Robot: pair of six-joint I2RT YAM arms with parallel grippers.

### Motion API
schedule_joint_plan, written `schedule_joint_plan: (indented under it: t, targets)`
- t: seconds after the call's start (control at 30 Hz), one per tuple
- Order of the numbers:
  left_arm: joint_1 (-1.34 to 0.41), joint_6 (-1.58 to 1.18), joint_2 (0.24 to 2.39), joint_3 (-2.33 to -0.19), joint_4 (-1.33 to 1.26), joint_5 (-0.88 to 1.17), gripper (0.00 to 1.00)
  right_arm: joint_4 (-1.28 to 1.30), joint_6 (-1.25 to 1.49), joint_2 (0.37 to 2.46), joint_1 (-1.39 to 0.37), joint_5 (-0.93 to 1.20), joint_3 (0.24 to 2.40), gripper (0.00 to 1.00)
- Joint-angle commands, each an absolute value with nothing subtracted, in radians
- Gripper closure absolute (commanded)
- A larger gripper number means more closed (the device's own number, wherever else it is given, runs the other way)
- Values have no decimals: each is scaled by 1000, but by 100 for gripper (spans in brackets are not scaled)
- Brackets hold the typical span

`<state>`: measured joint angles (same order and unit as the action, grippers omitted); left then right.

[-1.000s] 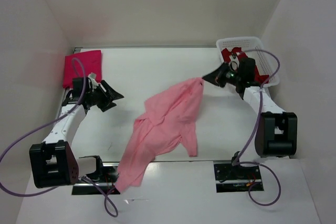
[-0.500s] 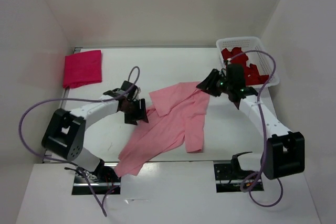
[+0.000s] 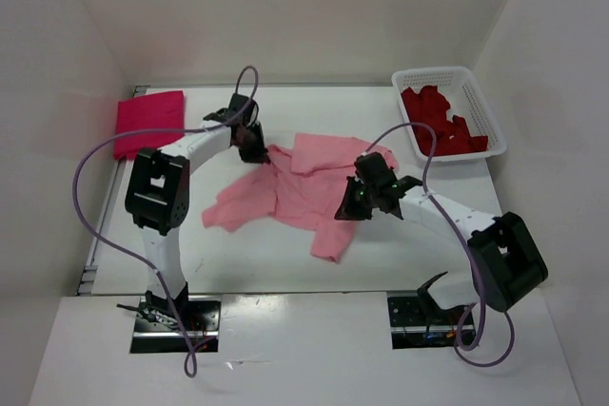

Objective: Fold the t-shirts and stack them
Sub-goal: Flatten out the tshirt

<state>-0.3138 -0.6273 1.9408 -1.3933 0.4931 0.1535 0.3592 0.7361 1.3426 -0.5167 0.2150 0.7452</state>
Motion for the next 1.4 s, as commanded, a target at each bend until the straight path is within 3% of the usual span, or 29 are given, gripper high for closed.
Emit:
schedule_joint_plan:
  t: [0.0, 0.07, 0.1, 0.2, 0.3, 0.47, 0.53, 0.77, 1.17, 1.27, 1.37]
  targets:
    - [-281, -606, 2043, -1598, 506, 138, 88, 356, 707, 1374, -557, 161, 851, 93]
    - [-264, -617, 2043, -1647, 506, 155, 65, 367, 698, 1394, -589, 161, 879, 89]
    - [-237, -617, 2017, -1635, 479, 167, 41, 367, 698, 1394, -603, 161, 891, 84]
    - [-163, -635, 1929, -1522, 434, 179, 23, 327, 712, 1436, -658, 172, 891, 78]
    - [-51, -691, 1813, -1349, 388, 189, 26, 288, 732, 1463, -670, 193, 891, 77]
    - [142, -824, 1577, -1040, 273, 209, 48, 255, 718, 1477, -681, 193, 900, 77]
    - [230, -864, 1546, -939, 250, 222, 51, 255, 707, 1486, -681, 202, 900, 77]
    - [316, -916, 1575, -858, 239, 245, 64, 225, 698, 1477, -681, 215, 882, 77]
    - [316, -925, 1681, -841, 183, 255, 61, 245, 698, 1457, -681, 195, 873, 74]
    - [316, -916, 1707, -853, 172, 245, 69, 255, 698, 1466, -692, 172, 883, 71]
    - [316, -925, 1694, -853, 163, 258, 85, 282, 698, 1520, -713, 120, 914, 65]
